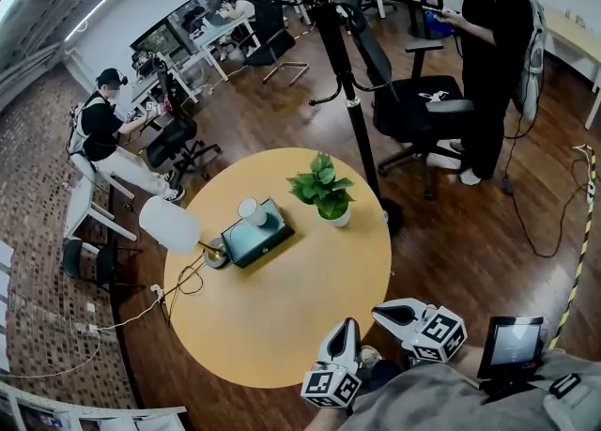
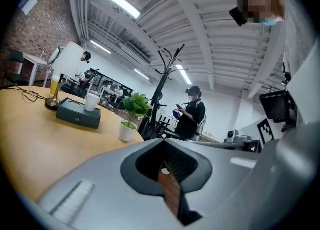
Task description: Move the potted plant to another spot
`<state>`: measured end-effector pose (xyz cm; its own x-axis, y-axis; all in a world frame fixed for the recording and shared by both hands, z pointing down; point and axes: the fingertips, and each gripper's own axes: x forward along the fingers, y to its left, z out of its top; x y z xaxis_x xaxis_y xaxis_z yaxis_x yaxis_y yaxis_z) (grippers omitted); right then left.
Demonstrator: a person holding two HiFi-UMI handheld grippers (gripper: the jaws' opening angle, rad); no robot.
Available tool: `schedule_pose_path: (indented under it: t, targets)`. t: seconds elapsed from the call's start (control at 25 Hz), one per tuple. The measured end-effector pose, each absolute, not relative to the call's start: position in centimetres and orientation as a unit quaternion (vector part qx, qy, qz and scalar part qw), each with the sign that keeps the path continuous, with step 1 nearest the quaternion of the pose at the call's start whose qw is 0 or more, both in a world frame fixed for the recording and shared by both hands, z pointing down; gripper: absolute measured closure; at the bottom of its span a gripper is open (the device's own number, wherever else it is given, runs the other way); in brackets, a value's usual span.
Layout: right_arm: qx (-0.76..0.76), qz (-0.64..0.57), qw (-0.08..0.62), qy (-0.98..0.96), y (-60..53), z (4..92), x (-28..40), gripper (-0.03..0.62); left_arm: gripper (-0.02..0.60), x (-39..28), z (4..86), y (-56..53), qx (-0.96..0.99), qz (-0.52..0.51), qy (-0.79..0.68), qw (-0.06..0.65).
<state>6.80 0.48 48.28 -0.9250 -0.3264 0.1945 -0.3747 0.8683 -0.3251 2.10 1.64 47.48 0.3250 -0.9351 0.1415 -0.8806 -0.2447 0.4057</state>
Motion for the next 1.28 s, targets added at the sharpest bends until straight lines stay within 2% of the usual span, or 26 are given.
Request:
schedule_pose_path:
  t: [0.28,0.64,1.28]
  targets:
    - [0.225,0.160,0.069,-0.959,-4.0,48.6,2.3,0.594,0.580,-2.7,47.6,-3.2,0.810,-0.073,-0.548,0.196]
    - [0.252,0.152,0.062,-0.954,-8.8,46.9,0.5,0.594,0.580,-5.3,46.3,-7.8,0.814,-0.072,-0.544,0.192]
    - [0.235,0.187,0.103,-0.948,-20.4,54.4,1.2,0.594,0.580,-5.7,54.8,-19.7,0.781,-0.015,-0.584,0.220]
